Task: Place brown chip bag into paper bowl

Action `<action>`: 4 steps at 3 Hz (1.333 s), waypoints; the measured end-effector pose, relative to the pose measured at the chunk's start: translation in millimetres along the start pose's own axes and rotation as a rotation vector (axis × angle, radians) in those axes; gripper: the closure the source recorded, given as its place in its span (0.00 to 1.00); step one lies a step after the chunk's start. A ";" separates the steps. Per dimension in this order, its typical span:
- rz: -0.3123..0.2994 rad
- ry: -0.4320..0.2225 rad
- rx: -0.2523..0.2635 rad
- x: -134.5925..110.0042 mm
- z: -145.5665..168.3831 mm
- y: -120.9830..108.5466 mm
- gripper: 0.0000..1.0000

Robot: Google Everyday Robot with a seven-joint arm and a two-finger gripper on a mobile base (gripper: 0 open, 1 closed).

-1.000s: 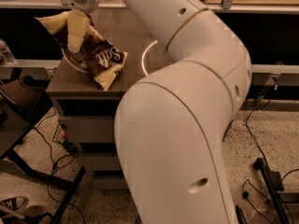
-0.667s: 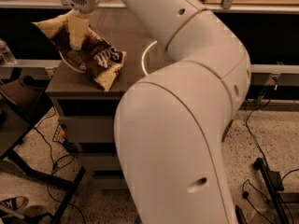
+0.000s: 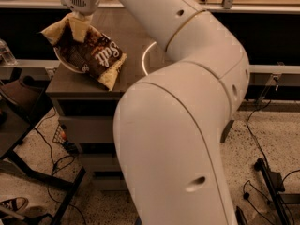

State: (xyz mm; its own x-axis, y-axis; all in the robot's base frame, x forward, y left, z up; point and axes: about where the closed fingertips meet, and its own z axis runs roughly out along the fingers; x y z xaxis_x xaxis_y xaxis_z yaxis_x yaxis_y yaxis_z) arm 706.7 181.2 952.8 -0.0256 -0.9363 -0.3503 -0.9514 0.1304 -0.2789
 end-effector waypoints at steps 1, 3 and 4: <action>-0.007 0.057 0.005 -4.9 -3.3 -2.6 0.94; -0.074 0.206 0.191 -49.1 -37.5 -36.8 1.00; -0.107 0.256 0.259 -58.4 -52.9 -44.5 1.00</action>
Offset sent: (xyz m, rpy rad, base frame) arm 0.0248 0.0048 0.1035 -0.4558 -0.0254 -0.1021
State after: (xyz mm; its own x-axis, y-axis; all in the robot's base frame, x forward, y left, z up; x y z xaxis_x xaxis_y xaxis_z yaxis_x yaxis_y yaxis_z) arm 734.2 212.9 1033.0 -0.0374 -0.9960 -0.0811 -0.8448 0.0748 -0.5298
